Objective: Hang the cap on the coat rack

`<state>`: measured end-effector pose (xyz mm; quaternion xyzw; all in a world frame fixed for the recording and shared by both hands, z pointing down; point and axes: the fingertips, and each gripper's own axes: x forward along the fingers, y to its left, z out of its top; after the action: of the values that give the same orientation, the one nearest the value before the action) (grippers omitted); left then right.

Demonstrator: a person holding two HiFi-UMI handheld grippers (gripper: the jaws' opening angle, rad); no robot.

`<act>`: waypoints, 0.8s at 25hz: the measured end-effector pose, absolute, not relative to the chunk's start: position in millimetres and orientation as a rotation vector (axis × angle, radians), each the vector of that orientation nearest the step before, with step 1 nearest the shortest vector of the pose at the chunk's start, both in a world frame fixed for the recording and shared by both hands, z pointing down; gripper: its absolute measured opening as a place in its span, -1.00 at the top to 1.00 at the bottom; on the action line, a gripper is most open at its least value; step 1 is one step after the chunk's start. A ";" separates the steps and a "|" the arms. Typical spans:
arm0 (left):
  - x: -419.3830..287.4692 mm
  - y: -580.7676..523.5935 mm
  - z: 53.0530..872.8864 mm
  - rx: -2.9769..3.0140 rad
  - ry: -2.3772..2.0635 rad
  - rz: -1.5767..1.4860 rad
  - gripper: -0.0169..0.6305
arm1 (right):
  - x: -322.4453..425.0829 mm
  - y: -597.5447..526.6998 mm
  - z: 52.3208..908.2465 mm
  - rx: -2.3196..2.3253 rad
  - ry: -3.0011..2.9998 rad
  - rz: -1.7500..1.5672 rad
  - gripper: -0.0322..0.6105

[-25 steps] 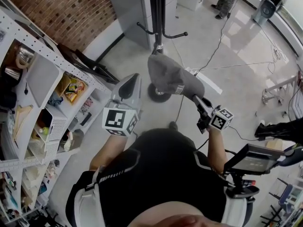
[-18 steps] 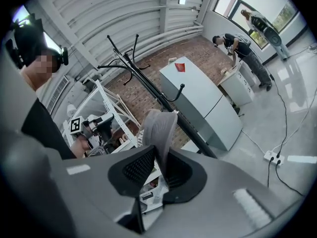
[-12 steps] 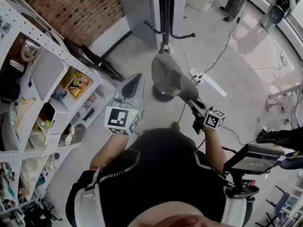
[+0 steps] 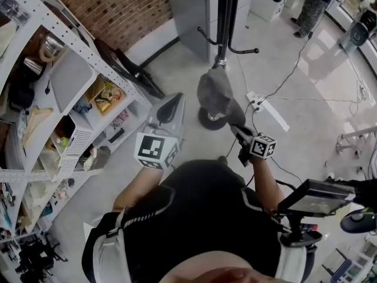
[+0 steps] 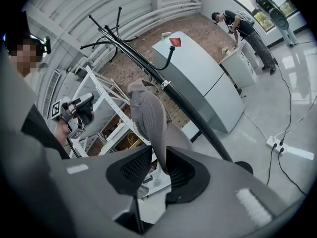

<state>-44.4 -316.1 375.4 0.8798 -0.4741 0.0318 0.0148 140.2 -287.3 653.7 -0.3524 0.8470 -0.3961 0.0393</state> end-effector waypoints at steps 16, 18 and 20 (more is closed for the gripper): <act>-64.9 -294.2 370.0 2.702 -1.613 0.142 0.94 | 125.7 -305.9 696.7 -1.030 2.622 -1.291 0.52; -66.3 -297.5 369.9 2.695 -1.618 0.148 0.94 | 124.0 -308.9 696.2 -1.028 2.616 -1.300 0.50; -66.6 -298.8 370.1 2.691 -1.617 0.152 0.94 | 123.1 -311.2 695.0 -1.033 2.608 -1.307 0.48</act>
<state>-66.6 -298.8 370.1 0.8562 -0.5144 0.0484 -0.0008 123.1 -311.2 695.0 -0.3337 0.8425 -0.4222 0.0234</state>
